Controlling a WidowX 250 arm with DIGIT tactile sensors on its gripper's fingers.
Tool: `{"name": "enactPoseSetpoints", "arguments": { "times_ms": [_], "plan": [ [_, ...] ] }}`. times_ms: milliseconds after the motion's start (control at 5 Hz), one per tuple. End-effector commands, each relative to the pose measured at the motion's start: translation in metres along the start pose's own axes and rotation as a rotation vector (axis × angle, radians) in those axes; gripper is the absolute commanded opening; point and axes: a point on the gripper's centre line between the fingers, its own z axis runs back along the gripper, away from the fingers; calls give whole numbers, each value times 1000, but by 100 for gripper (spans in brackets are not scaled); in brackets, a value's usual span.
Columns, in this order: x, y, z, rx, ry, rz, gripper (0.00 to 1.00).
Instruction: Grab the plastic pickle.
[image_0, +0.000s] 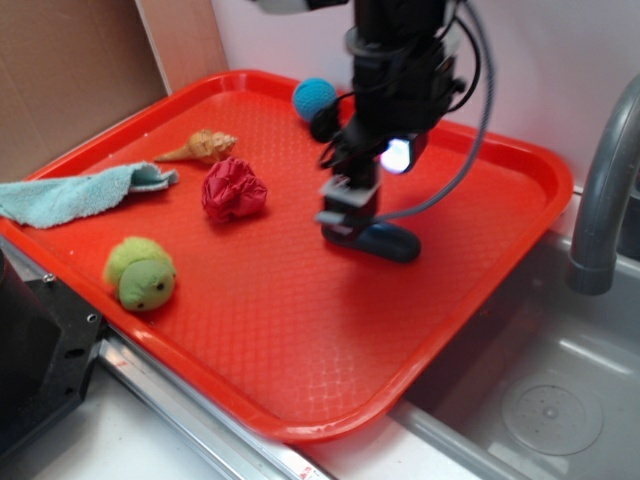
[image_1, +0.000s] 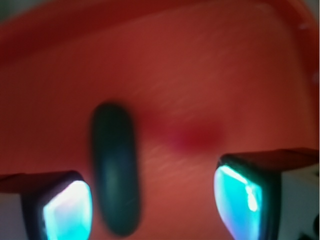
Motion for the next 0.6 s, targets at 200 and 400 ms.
{"name": "enactPoseSetpoints", "arguments": {
  "times_ms": [200,400],
  "plan": [
    [1,-28,11,12,-59,23,100],
    [4,-36,-6,-19,-83,20,100]
  ]
}}
